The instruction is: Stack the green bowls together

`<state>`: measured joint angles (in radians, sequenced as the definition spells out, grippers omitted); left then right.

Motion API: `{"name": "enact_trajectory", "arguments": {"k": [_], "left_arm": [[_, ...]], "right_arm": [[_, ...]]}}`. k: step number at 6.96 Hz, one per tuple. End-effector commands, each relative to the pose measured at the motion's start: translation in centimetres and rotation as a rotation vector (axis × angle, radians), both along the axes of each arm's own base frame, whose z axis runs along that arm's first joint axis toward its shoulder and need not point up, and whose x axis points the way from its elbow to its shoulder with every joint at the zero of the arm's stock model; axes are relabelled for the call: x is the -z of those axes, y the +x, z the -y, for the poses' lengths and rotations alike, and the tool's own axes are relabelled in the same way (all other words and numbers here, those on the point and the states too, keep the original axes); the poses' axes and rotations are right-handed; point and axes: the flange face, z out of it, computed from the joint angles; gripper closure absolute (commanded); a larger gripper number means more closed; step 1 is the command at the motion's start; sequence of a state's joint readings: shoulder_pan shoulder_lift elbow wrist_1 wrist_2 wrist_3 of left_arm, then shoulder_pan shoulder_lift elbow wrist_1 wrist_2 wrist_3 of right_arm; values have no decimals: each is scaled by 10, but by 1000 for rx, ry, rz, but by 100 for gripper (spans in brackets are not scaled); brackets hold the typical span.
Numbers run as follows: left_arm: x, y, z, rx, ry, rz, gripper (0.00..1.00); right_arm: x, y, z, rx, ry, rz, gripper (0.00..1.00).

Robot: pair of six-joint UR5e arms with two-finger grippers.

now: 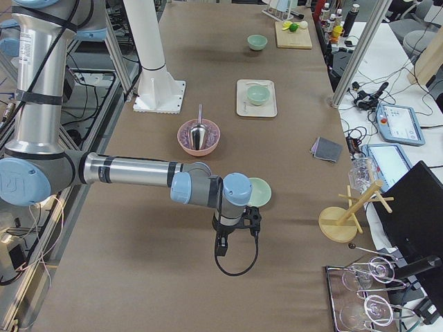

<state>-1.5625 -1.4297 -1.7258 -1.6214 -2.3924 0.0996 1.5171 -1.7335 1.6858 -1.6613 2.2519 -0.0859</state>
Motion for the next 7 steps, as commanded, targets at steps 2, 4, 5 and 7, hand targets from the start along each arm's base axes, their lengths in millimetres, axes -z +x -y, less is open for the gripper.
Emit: {"name": "enact_trajectory", "arguments": {"k": [2, 4, 5, 7], "left_arm": [[5, 1, 1, -1, 12, -2, 2], [12, 0, 8, 0, 28, -1, 2], [25, -1, 14, 2, 75, -3, 2], [51, 0, 23, 1, 278, -13, 2]], "right_arm": [[4, -1, 3, 3, 13, 1, 0], [37, -6, 19, 6, 230, 39, 0], [51, -10, 26, 3, 363, 90, 0], [76, -13, 35, 12, 518, 119, 0]]}}
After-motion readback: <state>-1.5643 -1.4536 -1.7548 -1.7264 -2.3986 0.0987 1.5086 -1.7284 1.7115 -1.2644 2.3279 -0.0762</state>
